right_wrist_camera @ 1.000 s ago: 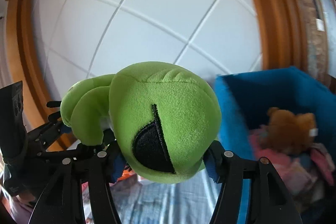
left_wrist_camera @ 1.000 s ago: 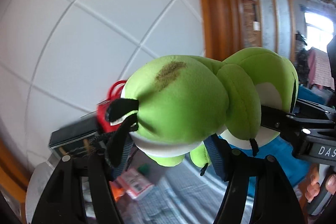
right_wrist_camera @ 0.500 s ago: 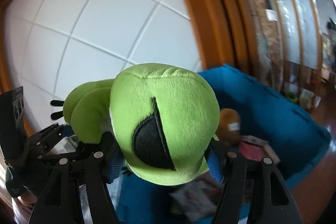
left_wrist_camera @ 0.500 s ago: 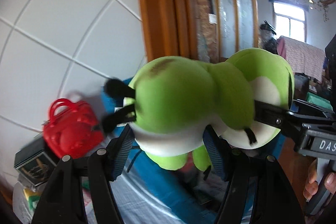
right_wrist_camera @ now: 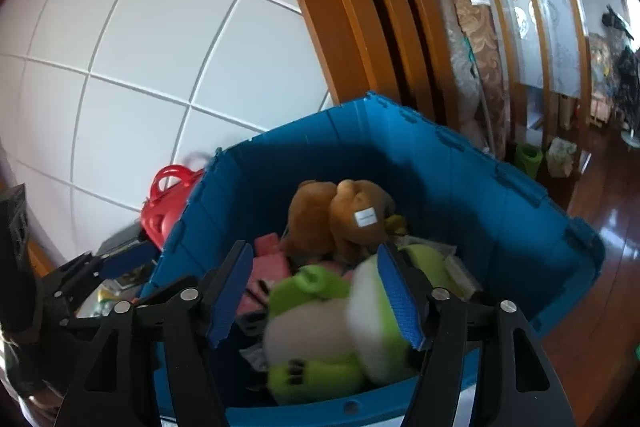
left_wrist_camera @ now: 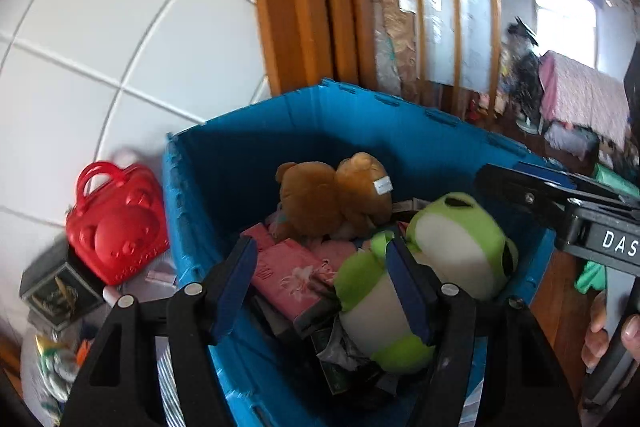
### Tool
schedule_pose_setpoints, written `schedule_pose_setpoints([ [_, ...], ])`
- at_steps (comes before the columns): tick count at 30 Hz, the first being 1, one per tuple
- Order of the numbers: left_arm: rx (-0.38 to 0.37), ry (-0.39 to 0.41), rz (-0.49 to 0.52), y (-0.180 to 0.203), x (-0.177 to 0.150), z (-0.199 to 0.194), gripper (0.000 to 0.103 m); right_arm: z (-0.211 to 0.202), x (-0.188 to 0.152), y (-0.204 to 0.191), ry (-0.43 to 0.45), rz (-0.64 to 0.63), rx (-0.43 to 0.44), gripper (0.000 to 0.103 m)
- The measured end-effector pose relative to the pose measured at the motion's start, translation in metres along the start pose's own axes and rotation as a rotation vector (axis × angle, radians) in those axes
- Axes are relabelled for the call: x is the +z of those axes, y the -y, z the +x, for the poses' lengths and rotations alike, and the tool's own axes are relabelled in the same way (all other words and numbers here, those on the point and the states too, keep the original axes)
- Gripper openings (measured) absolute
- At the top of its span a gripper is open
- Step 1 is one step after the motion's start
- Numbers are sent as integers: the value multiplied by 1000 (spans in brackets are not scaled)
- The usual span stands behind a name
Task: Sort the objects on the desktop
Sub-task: 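Carry the green frog plush with both grippers and drop it into the blue bin, then move both grippers back from the bin to the pile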
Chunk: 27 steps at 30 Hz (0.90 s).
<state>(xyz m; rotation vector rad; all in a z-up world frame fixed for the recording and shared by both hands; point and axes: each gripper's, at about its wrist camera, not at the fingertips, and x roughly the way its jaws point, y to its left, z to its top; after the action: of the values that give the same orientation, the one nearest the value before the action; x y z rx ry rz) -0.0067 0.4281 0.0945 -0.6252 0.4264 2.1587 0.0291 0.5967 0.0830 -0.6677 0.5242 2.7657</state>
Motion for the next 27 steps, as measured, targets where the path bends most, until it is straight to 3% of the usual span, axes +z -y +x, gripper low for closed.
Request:
schedule_pose_setpoints([
  [1,12,16,-31,-5,-3,-8,66,-1,1,-1,7,-9,2,89],
  [4,48,72,-101,-21,-8,-28,66,-3,4,-8,32,-40,5,103],
  [10,186,251,-251,-65,-36,-90,66,-7,4,-42,65,-93,84,103],
  [13,341,301,-387,-98,-61,-105,66,-4,0,-69,62,-127,145,103],
  [15,367,255,-454,-119,-76,-105,66,-3,-5,-92,54,-158,189,103],
  [17,392,149,-454,-138,-90,-101,66,-1,-10,-116,46,-201,233,103],
  [20,510,89,-456,-162,-120,-105,66,3,-20,-154,37,-263,304,103],
  [24,568,12,-494,-196,-158,-113,66,10,-36,-205,16,-327,394,103],
  [27,567,-68,-538,-226,-198,-118,66,18,-52,-244,2,-379,444,103],
])
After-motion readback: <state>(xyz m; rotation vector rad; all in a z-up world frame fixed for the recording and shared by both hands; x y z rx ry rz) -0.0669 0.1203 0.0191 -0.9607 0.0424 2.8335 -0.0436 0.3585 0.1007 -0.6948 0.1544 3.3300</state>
